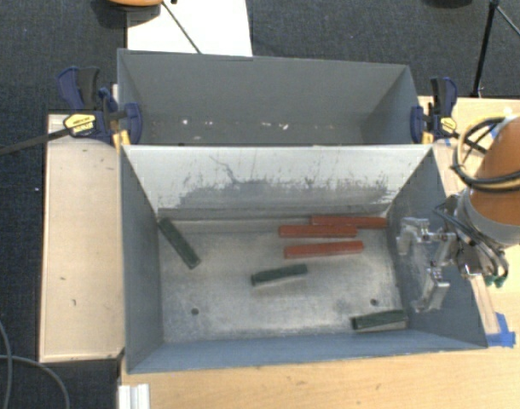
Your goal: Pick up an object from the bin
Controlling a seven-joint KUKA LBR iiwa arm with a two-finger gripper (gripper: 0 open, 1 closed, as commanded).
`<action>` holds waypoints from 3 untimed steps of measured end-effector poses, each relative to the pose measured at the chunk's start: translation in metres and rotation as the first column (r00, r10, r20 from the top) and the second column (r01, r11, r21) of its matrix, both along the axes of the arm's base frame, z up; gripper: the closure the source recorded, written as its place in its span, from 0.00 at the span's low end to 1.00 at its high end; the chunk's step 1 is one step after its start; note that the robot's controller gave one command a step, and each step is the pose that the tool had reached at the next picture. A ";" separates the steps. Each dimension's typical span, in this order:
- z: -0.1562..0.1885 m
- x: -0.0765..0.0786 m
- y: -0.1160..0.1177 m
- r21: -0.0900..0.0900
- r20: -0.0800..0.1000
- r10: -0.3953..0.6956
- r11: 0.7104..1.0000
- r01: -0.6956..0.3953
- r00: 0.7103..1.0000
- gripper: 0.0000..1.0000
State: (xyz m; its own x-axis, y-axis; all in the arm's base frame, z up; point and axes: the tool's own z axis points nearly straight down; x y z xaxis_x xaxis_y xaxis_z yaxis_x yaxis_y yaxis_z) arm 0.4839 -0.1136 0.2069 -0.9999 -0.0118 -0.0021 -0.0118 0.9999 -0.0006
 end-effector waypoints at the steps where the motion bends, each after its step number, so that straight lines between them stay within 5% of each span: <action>1: 0.000 0.000 0.000 0.000 0.000 0.001 1.000 -0.001 1.000 0.00; 2: -0.052 0.004 -0.001 -0.002 0.008 0.026 1.000 -0.026 1.000 0.00; 3: -0.091 -0.002 0.000 0.002 -0.005 0.038 0.999 -0.038 0.999 0.00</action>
Offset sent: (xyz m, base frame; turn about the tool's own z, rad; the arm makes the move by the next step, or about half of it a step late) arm 0.0046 -0.0020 -0.1156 -0.0714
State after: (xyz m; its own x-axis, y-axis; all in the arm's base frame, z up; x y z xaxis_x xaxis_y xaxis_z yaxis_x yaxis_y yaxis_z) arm 0.4821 -0.1141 0.1159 -0.9988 -0.0495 0.0030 -0.0494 0.9988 0.0012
